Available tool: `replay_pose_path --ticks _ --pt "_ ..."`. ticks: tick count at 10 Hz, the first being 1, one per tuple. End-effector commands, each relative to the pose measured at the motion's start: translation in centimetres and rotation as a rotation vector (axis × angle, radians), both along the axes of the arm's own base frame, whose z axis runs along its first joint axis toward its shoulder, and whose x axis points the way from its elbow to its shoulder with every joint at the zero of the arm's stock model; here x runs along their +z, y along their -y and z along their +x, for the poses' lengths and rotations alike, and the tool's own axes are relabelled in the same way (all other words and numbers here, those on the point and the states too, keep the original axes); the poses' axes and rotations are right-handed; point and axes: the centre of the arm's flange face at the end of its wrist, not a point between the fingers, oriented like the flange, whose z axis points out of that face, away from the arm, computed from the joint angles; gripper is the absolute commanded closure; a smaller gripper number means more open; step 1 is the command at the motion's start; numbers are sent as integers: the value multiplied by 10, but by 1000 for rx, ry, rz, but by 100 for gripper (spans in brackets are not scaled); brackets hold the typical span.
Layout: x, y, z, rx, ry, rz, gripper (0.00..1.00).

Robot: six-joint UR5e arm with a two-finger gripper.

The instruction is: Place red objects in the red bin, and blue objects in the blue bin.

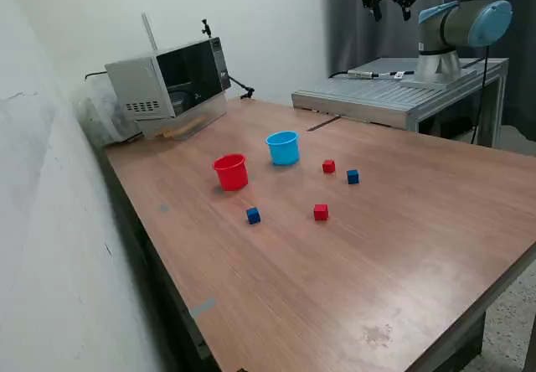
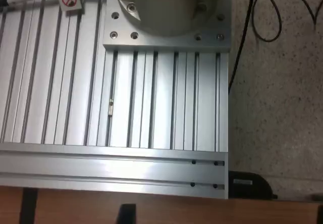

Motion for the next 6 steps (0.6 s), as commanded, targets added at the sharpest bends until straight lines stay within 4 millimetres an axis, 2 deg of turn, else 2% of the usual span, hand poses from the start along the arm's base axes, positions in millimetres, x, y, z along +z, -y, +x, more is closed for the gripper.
replay_pose_path --ticks 1,5,6 --pt "1 -1 -1 -3 -2 0 0" --pt "7 -1 -3 -1 -18 1 0" --pt "26 -5 -14 -11 -59 15 0"
